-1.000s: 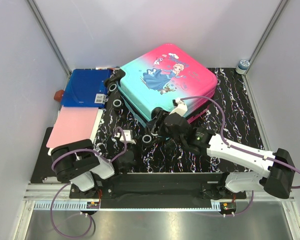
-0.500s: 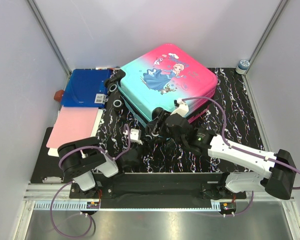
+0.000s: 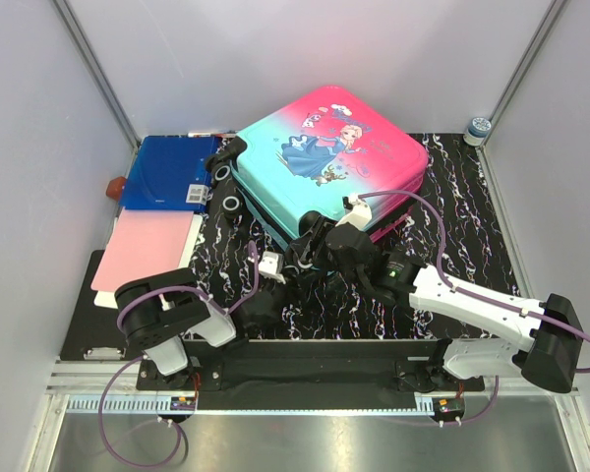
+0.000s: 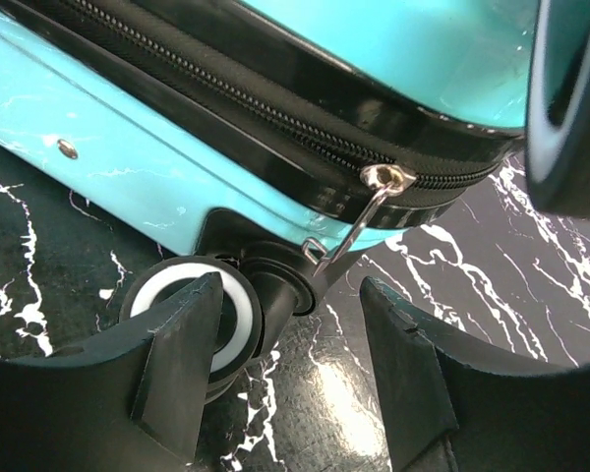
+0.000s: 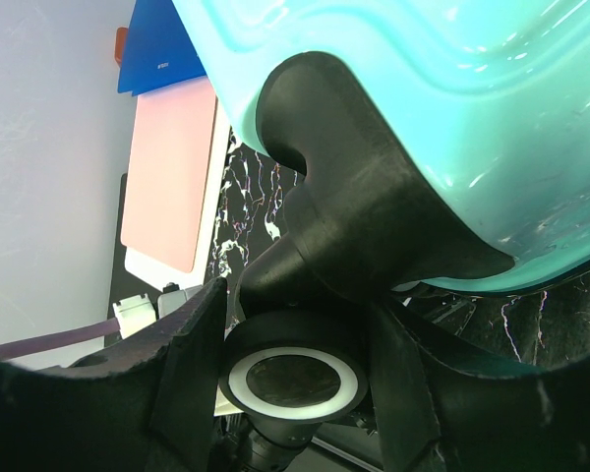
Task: Pack the luggage
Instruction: Zip the luggage at the corner of the board.
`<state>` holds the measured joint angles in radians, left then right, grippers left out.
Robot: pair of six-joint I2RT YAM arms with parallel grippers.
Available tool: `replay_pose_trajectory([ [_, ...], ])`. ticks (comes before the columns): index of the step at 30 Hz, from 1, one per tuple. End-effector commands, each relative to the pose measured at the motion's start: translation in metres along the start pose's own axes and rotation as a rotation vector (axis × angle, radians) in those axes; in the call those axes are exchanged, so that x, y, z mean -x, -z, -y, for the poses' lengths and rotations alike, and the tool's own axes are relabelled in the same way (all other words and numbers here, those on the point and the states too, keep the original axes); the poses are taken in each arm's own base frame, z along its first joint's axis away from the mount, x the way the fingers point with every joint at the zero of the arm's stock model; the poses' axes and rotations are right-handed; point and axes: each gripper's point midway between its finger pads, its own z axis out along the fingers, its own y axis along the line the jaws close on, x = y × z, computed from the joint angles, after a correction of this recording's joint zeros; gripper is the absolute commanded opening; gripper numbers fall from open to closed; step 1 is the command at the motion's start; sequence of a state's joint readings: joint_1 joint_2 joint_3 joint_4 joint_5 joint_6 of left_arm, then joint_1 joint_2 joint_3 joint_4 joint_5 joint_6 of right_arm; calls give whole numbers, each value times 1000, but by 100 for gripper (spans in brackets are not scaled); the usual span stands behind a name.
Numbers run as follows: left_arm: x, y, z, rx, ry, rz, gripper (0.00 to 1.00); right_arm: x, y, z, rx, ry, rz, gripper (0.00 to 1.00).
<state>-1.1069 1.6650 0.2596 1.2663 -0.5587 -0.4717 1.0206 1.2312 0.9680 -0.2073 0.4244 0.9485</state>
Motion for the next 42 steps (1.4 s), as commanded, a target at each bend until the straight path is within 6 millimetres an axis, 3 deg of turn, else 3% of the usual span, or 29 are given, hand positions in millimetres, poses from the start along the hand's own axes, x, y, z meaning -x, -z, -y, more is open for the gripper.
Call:
replay_pose_trajectory([
  [1,91,-1,49,-169,204,321,63,80,15,-34,102,-108,268,0],
  [16,103,-4,50,-155,183,360,58,79,12,-31,98,-109,264,0],
  [27,112,-8,53,-161,182,382,47,76,8,-29,91,-109,255,0],
  [37,113,-11,50,-155,192,385,23,75,8,-27,90,-109,256,0],
  [40,112,-12,45,-133,203,386,3,75,9,-25,84,-107,257,0],
  [42,112,-14,41,-123,208,386,0,73,8,-21,75,-104,257,0],
])
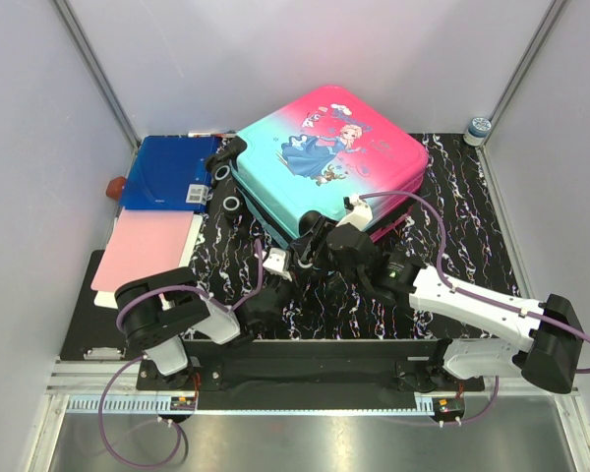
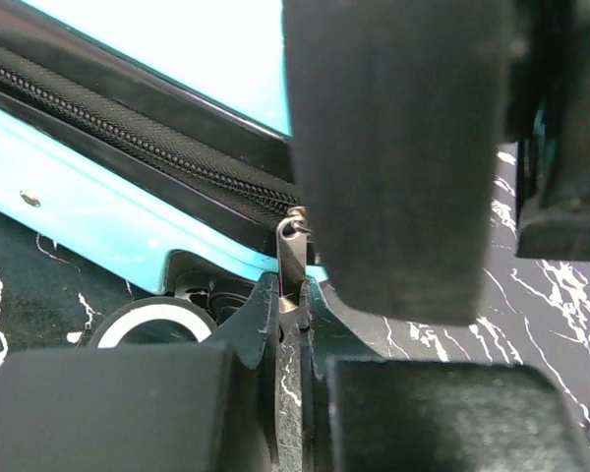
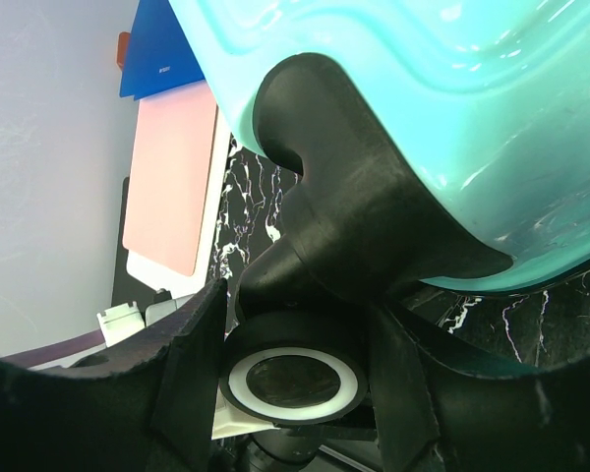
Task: Pack the luggage
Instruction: Zip the luggage at the corner of the board.
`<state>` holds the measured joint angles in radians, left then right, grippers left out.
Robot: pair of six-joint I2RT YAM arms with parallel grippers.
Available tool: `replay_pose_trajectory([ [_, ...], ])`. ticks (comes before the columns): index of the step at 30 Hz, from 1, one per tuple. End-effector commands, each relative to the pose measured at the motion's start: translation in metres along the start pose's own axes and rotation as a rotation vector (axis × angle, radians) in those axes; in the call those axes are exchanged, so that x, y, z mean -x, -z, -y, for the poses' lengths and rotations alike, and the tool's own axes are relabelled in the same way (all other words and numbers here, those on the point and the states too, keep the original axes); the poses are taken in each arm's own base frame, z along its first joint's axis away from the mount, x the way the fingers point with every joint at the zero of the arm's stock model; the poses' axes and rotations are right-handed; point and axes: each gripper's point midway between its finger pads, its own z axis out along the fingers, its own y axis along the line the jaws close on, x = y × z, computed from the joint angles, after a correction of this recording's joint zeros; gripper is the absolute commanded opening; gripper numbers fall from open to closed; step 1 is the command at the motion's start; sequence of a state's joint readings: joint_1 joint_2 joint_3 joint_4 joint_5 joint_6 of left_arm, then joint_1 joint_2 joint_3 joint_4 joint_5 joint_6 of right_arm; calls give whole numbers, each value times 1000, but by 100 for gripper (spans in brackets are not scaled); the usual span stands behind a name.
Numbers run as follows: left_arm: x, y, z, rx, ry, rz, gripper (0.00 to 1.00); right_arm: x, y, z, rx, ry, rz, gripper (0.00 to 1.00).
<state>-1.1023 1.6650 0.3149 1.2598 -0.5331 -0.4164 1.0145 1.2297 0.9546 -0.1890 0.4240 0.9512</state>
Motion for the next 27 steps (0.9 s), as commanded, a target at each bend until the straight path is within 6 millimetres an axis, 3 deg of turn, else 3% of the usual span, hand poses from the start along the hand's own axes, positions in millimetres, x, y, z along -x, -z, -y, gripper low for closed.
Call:
replay_pose_trajectory([
  [1,99,-5,22,-78,233,361,0,71,9,-22,71,-95,250,0],
  [19,105,-1,-32,13,277,368,0,61,10,7,-5,-75,247,0],
  [27,104,2,-50,56,273,366,0,75,25,13,-19,-69,290,0],
])
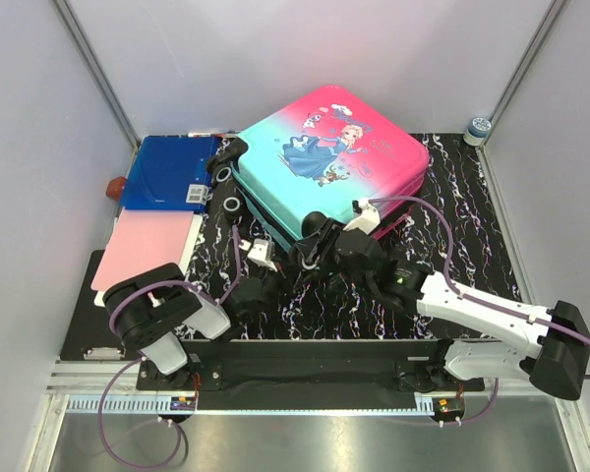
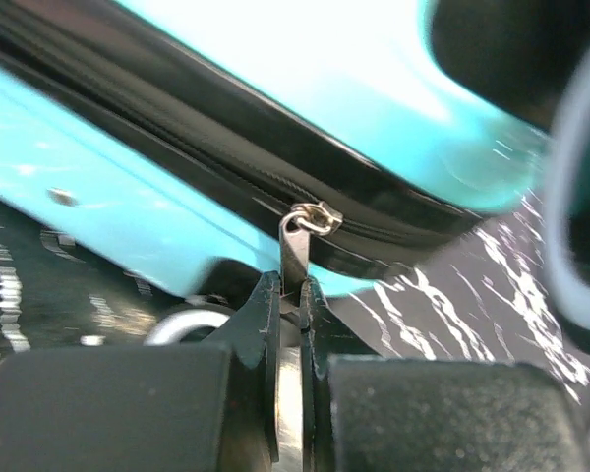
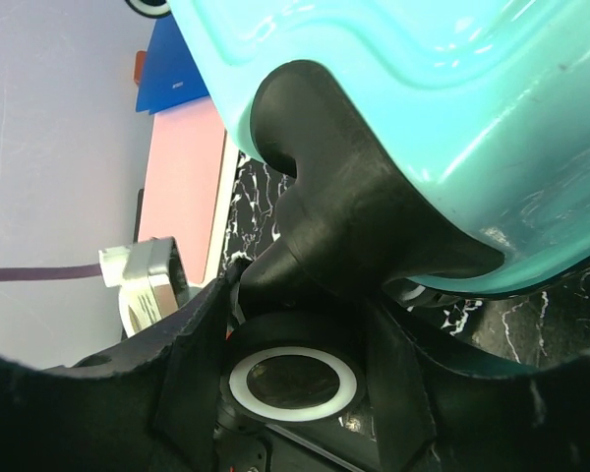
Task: Pack the luggage
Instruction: Zip the luggage at the corner of the board.
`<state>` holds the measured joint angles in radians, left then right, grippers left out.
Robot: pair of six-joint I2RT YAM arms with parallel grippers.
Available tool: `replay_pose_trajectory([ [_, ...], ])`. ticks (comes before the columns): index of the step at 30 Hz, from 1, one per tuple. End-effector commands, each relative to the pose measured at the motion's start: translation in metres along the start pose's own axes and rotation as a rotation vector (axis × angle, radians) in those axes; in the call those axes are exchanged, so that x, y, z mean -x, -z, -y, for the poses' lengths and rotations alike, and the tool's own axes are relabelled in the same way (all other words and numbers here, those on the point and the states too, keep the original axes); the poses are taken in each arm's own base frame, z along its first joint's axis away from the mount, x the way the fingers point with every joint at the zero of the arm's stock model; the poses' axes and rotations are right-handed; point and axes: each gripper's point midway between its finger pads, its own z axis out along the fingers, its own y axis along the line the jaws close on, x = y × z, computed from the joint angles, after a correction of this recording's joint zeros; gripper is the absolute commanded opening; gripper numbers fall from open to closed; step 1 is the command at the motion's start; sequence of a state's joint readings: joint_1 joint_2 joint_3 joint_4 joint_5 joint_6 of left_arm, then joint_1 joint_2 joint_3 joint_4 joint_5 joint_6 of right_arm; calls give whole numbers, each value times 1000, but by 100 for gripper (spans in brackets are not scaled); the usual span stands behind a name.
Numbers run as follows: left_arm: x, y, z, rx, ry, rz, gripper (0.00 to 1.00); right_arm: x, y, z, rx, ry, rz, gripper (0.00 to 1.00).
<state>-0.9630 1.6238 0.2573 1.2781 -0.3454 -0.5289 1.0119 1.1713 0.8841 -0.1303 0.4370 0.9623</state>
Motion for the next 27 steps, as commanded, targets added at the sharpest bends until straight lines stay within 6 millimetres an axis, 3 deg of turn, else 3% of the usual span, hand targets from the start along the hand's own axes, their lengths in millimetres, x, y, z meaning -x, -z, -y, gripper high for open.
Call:
replay_pose_trajectory([
  [1,99,6,-19,74,144,399,0,73,18,5,-46,-34,265,0],
  [14,104,1,-41,127,145,395,0,72,21,13,-64,-27,267,0],
  [27,125,-1,-64,168,151,426,0,83,36,41,-164,23,321,0],
])
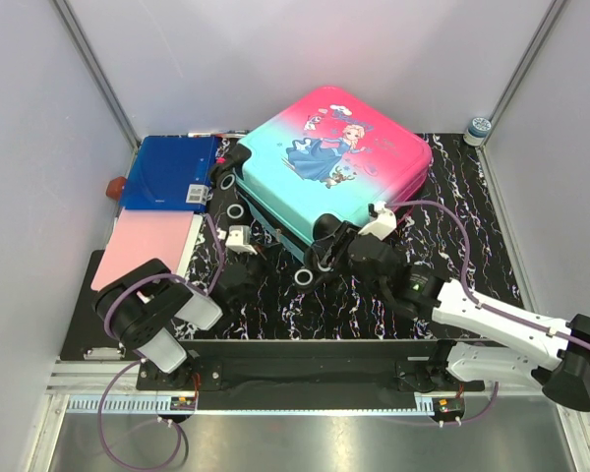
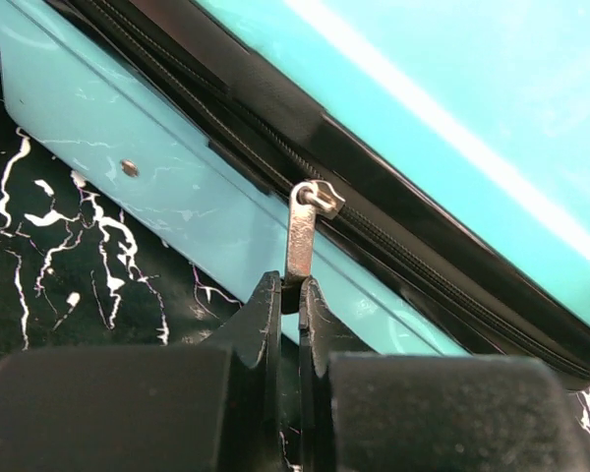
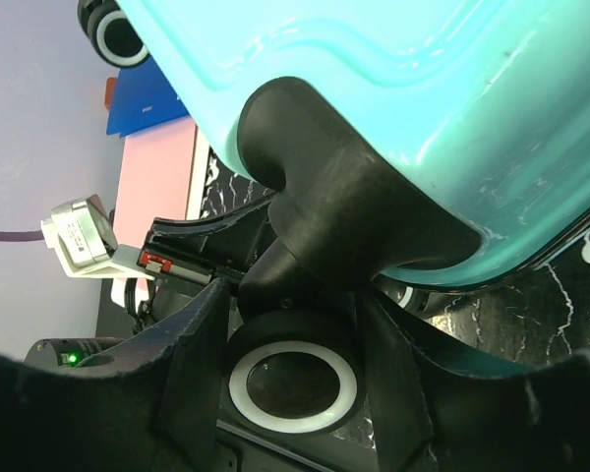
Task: Pack the luggage
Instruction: Zip the luggage at the corner of the board.
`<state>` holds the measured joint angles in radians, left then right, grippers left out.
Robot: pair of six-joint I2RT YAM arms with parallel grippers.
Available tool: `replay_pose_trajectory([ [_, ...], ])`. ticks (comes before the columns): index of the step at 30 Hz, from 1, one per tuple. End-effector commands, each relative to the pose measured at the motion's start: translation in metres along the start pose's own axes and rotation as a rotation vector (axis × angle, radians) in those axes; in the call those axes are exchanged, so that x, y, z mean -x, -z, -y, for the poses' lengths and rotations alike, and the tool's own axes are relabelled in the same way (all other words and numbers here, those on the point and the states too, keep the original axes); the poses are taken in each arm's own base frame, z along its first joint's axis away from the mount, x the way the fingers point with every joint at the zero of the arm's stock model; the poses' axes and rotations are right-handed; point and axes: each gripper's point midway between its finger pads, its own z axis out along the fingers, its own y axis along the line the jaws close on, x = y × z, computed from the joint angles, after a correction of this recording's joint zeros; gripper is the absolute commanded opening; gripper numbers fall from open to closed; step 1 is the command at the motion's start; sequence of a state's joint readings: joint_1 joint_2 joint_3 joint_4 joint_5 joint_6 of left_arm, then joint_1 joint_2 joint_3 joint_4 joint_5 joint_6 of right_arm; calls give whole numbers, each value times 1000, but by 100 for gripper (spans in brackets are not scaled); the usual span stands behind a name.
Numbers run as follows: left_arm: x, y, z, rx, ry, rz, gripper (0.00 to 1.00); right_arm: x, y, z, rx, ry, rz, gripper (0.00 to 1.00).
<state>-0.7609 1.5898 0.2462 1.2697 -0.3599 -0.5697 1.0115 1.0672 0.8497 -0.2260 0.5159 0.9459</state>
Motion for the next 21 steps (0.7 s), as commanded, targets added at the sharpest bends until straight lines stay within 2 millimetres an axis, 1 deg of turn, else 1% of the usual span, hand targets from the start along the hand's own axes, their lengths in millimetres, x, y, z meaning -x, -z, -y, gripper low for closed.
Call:
replay_pose_trajectory([
  [1,81,-3,2,-3,117,298,0,70,13,22,-110,-11,273,0],
  [6,85,-4,-7,16,130,307,0,79,21,33,-148,16,313,0],
  [10,90,-4,-18,37,143,318,0,84,25,42,-177,28,331,0],
  [14,91,-4,-23,44,146,317,0,90,29,53,-209,33,354,0],
  [19,92,-5,-32,63,155,322,0,103,36,66,-241,37,387,0],
  [21,93,-5,-31,55,155,321,0,103,36,67,-241,43,379,0],
])
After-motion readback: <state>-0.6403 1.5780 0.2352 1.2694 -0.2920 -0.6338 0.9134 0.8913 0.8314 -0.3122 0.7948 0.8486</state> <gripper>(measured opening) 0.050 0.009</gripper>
